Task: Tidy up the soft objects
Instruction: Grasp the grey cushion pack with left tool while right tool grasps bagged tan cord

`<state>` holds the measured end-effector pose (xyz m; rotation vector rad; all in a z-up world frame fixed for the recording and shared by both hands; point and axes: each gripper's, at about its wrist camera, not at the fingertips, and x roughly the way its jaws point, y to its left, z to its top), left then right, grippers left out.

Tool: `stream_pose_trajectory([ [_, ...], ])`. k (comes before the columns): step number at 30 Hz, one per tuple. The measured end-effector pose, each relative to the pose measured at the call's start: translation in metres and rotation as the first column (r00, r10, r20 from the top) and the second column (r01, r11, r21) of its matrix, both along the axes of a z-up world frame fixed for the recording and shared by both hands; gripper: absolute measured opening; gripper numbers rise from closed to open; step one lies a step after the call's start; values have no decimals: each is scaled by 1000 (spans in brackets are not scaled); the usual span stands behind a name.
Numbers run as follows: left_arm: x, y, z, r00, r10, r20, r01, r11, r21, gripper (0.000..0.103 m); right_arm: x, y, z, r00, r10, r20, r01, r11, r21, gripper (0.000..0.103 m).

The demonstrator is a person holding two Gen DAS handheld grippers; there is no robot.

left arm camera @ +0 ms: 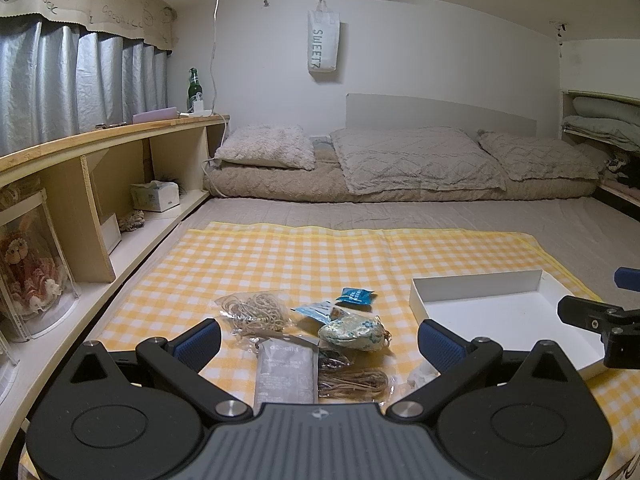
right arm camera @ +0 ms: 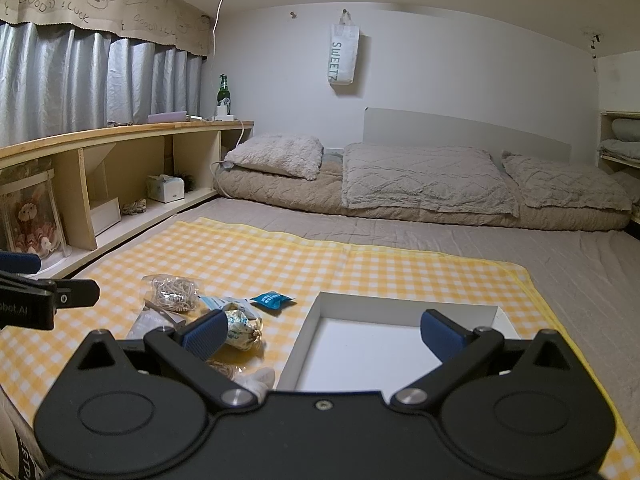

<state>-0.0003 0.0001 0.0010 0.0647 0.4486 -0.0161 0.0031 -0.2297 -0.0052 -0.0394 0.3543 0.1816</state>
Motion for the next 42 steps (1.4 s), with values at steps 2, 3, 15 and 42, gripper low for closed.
stream_pose_trajectory([
  [2, -1, 0, 3, 1000, 6, 9, -6, 1000, 2, 103, -3, 3, -8, 1000, 2, 3, -2, 1000, -2, 103],
  [3, 1, 0, 4, 1000, 10, 16, -10, 1000, 4, 103, -3, 3, -8, 1000, 3, 5, -3, 1000, -3, 103],
  [15, 23, 5, 42, 995, 13, 101, -17, 999, 44, 103, 5, -3, 30, 994, 66, 90, -59, 996, -70, 103],
  [42, 127, 32, -23, 970, 4, -243, 11, 998, 60, 103, 126, 48, 24, 884, 453, -114, -467, 852, -237, 98],
])
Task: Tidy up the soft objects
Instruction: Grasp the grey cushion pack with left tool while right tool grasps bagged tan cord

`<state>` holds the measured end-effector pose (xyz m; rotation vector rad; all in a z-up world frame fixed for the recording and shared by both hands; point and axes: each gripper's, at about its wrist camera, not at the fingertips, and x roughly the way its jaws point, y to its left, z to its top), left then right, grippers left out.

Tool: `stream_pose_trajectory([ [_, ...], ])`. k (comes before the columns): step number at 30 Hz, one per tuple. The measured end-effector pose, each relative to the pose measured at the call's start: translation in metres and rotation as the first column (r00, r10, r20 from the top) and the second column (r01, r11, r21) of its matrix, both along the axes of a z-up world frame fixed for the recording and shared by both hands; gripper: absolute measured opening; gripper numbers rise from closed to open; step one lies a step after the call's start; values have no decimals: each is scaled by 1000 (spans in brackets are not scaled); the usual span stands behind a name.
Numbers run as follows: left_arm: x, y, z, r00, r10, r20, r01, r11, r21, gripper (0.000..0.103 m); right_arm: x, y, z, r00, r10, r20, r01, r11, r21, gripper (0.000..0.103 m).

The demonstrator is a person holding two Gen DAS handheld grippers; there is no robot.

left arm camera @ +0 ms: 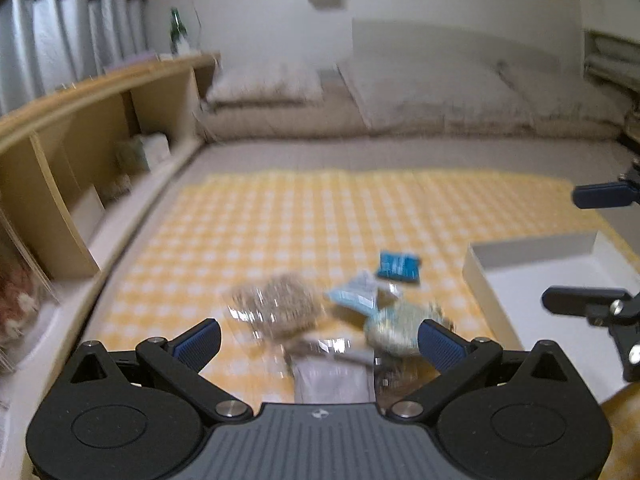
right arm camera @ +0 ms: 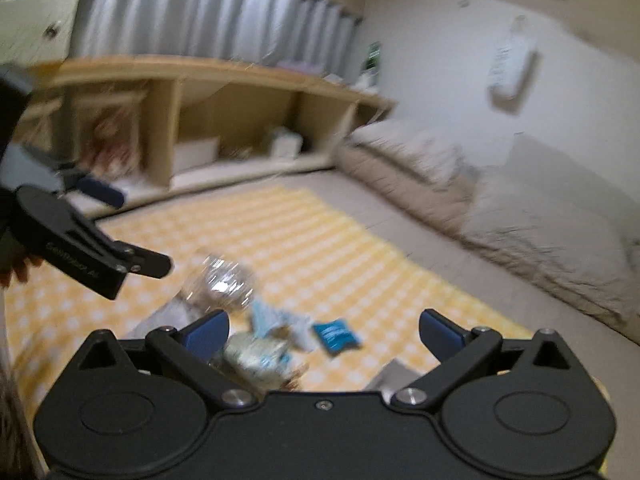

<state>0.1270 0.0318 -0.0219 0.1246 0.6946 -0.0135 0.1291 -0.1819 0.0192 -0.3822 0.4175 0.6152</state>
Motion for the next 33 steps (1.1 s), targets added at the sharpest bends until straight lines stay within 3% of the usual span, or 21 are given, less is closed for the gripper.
stream_pose_trajectory([
  [7, 20, 12, -37, 978, -21, -208, 1, 995, -96, 103, 17, 32, -32, 978, 157, -134, -172, 980, -103, 95],
  [11, 29, 15, -52, 960, -28, -279, 3, 996, -91, 103, 26, 47, -48, 953, 221, -210, -252, 958, -135, 93],
  [20, 39, 14, -78, 935, -12, -354, -8, 999, -54, 96, 43, 77, -86, 869, 305, -389, -395, 901, -177, 86],
  [26, 41, 13, -99, 921, -15, -389, 25, 1000, 20, 90, 54, 95, -106, 823, 332, -461, -453, 874, -178, 84],
  [33, 39, 33, -98, 923, -12, -385, 12, 1000, -3, 65, 67, 106, -122, 796, 314, -518, -452, 877, -163, 76],
])
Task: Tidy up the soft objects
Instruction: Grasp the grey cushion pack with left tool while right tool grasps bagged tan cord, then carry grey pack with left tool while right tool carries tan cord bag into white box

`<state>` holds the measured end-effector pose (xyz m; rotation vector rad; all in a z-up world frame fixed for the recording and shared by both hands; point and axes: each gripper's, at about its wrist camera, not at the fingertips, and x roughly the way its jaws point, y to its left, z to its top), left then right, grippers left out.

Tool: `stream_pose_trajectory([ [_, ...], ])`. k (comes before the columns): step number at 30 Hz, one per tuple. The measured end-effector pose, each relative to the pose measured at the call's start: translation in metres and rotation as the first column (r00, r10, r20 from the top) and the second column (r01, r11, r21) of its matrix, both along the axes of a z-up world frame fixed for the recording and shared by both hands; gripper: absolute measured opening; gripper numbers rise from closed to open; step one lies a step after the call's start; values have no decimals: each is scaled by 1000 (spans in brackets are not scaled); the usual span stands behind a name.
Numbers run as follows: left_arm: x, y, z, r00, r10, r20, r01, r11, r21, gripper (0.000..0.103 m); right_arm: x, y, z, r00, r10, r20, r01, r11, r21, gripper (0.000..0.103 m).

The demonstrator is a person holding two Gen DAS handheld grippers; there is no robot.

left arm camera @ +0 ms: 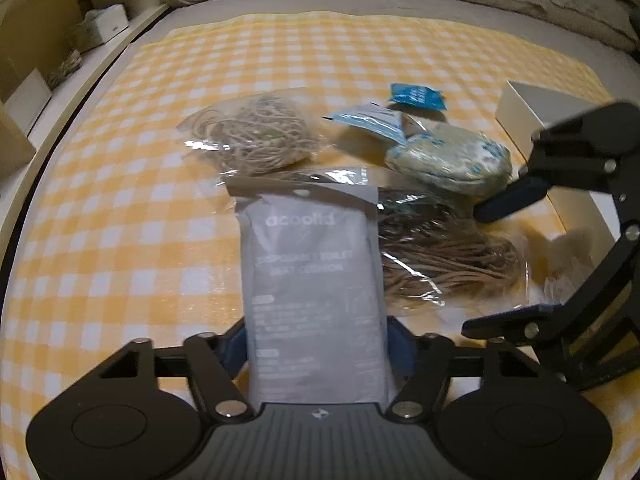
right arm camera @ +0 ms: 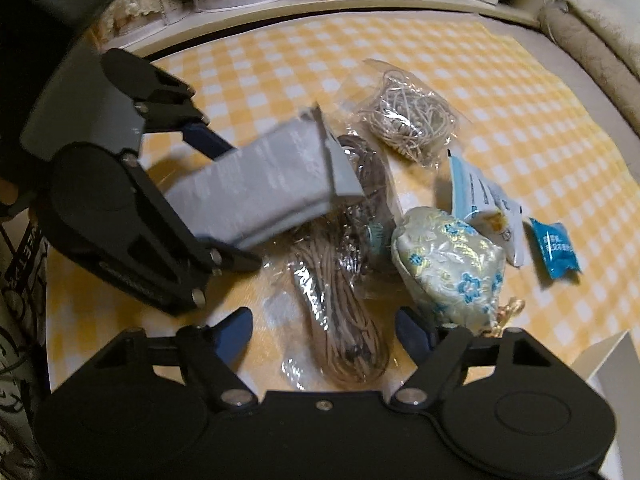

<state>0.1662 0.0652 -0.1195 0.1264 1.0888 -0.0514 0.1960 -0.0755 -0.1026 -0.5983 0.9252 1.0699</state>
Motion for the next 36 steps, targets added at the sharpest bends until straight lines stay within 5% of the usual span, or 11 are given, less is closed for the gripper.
stream_pose_trajectory([
  [20, -11, 38, 39, 984, 170, 47, -163, 978, -131, 60, 2, 11, 8, 989, -126, -77, 126, 992, -1, 29],
  [36, -29, 35, 97, 946, 249, 208, -207, 957, -203, 60, 6, -17, 58, 925, -375, -66, 381, 910, 164, 24],
])
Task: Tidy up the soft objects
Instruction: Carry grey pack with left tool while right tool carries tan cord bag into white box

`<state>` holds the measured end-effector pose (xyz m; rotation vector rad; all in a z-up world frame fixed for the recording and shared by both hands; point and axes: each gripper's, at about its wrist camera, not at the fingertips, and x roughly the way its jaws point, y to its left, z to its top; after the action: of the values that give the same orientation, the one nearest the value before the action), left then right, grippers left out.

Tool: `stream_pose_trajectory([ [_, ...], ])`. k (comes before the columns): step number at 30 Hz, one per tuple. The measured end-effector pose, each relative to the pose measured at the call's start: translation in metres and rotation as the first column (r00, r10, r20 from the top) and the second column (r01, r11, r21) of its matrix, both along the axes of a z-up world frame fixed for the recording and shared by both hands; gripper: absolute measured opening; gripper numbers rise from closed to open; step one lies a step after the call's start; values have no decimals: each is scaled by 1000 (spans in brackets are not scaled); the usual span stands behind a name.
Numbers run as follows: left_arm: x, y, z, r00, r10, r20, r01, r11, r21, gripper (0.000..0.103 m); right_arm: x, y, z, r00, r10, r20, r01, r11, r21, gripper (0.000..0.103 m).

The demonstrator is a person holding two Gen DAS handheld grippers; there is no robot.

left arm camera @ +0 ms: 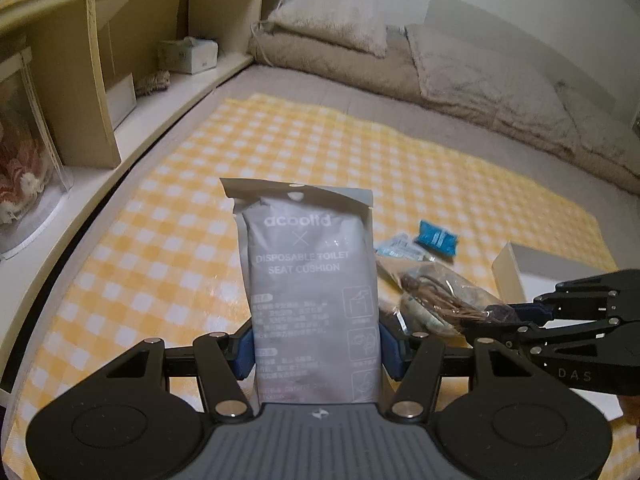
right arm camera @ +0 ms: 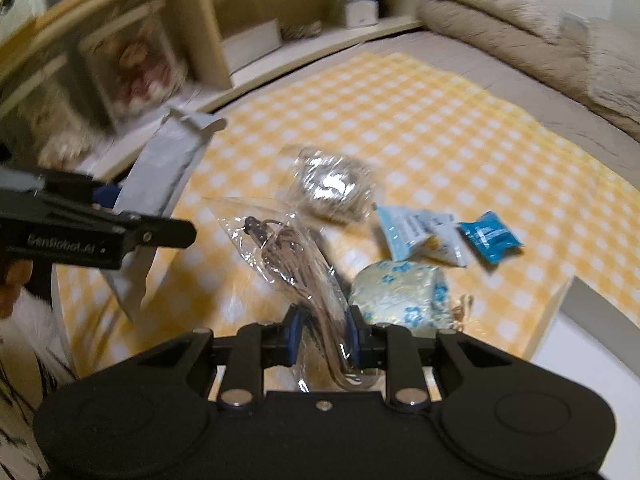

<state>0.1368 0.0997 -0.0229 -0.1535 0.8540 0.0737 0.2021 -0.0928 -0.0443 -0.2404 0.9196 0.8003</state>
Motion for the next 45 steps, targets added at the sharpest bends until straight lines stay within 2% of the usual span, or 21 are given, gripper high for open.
stream_pose_trajectory([
  [5, 3, -11, 10, 999, -8, 31, 8, 1000, -7, 60, -2, -14, 18, 997, -70, 22, 68, 995, 71, 24],
  [10, 10, -34, 16, 997, -56, 50, 57, 998, -23, 60, -4, -40, 33, 983, -176, 54, 169, 979, 116, 24],
  [16, 20, -73, 15, 988, -145, 56, 148, 988, -52, 60, -7, -80, 41, 947, -318, 56, 308, 941, 138, 24],
  [19, 27, -92, 11, 982, -181, 54, 185, 978, -99, 60, -8, -103, 41, 927, -372, 48, 362, 921, 142, 24],
  [28, 35, -145, -1, 959, -284, 29, 284, 939, -193, 60, -22, -161, 33, 852, -523, 11, 518, 846, 127, 24],
  [35, 42, -180, -12, 945, -327, 0, 318, 920, -226, 60, -35, -199, 22, 786, -617, -23, 616, 780, 111, 25],
  [45, 47, -225, -39, 911, -407, -61, 382, 892, -243, 60, -43, -232, 1, 687, -721, -92, 726, 685, 57, 25],
])
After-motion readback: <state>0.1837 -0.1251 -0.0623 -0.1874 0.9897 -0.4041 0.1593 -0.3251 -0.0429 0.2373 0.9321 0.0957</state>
